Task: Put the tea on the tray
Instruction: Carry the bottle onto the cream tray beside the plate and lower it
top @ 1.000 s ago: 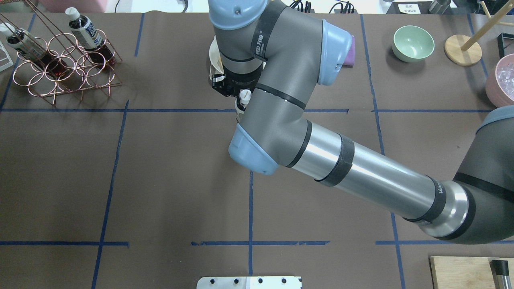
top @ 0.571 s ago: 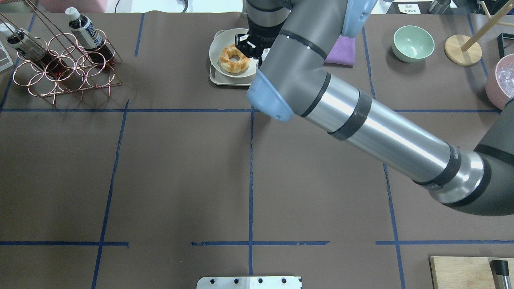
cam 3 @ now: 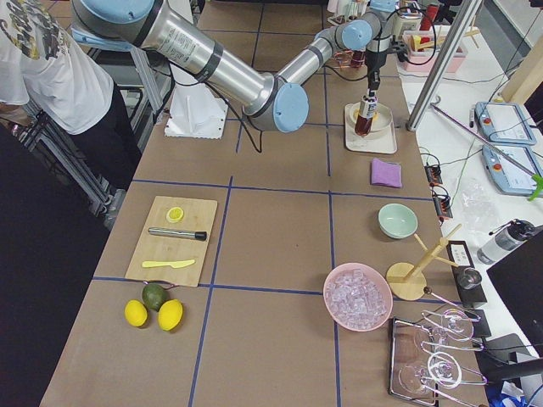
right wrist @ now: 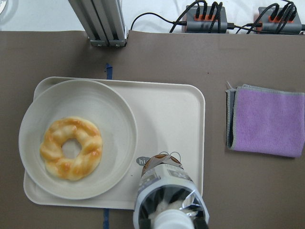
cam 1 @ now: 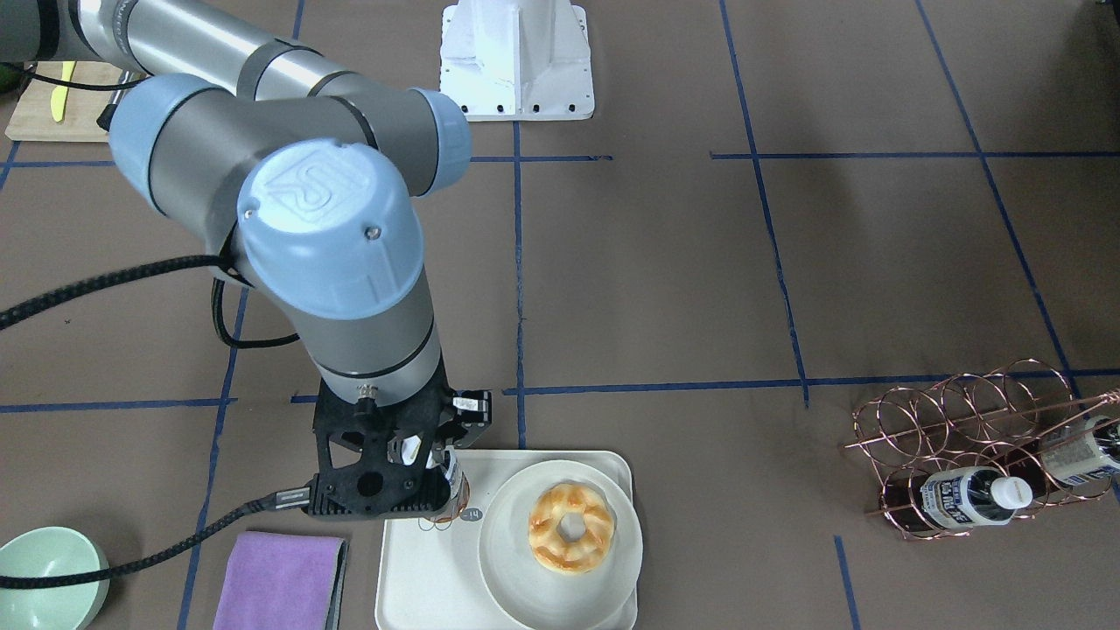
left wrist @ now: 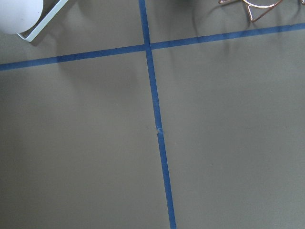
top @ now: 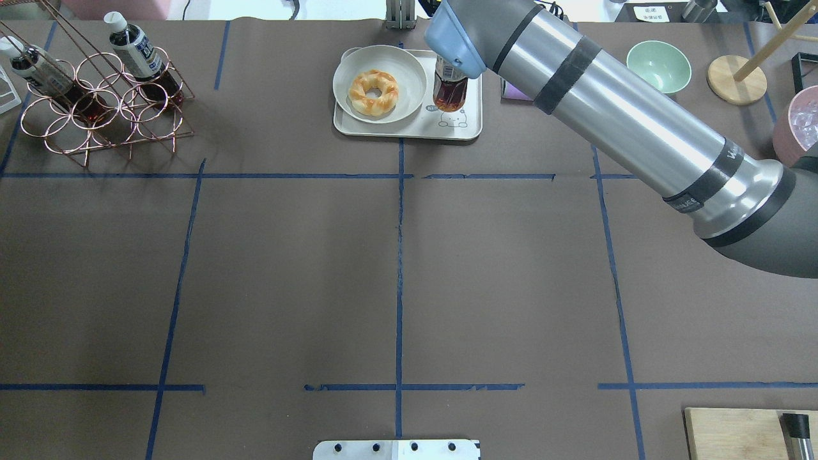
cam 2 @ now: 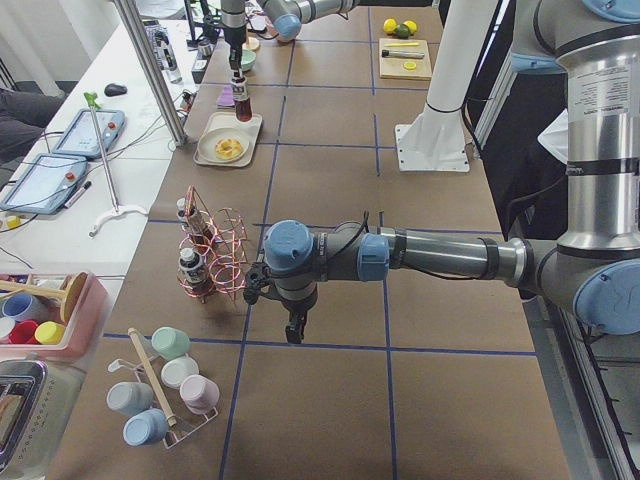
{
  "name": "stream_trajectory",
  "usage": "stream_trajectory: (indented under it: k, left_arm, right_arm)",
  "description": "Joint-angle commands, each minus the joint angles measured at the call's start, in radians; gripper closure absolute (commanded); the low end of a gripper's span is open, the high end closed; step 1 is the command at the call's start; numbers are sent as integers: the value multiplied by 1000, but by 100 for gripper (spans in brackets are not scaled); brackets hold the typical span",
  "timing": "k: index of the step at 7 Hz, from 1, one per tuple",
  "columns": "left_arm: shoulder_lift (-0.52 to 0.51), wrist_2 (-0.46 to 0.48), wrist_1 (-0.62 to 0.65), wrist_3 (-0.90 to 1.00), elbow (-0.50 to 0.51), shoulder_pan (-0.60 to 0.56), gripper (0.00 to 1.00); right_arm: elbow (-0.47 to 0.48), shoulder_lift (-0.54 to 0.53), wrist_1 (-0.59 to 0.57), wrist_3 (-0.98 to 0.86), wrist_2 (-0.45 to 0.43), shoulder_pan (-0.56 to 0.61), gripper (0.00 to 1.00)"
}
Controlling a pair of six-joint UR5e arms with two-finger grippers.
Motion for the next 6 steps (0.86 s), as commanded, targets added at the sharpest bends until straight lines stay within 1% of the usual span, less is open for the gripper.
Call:
stream_trajectory:
  k: [1, 2, 3, 4, 6]
  left_arm:
    - [-11, 0, 0, -4, 5, 0, 0]
    - [-11, 0, 0, -4, 2, 0, 0]
    - [-11, 0, 0, -4, -3, 0, 0]
    - [-11, 0, 0, -4, -8, 0, 0]
    - [-9, 0, 0, -4, -9, 0, 0]
  right_arm:
    - [-63, 9, 21, -38, 7, 11, 100]
    - [-76, 7, 21, -44, 7, 9, 97]
    - [-78, 6, 22, -44, 8, 6, 89]
    - [-78, 0, 22, -46, 7, 2, 78]
    - [-80, 1, 33, -34, 7, -5, 77]
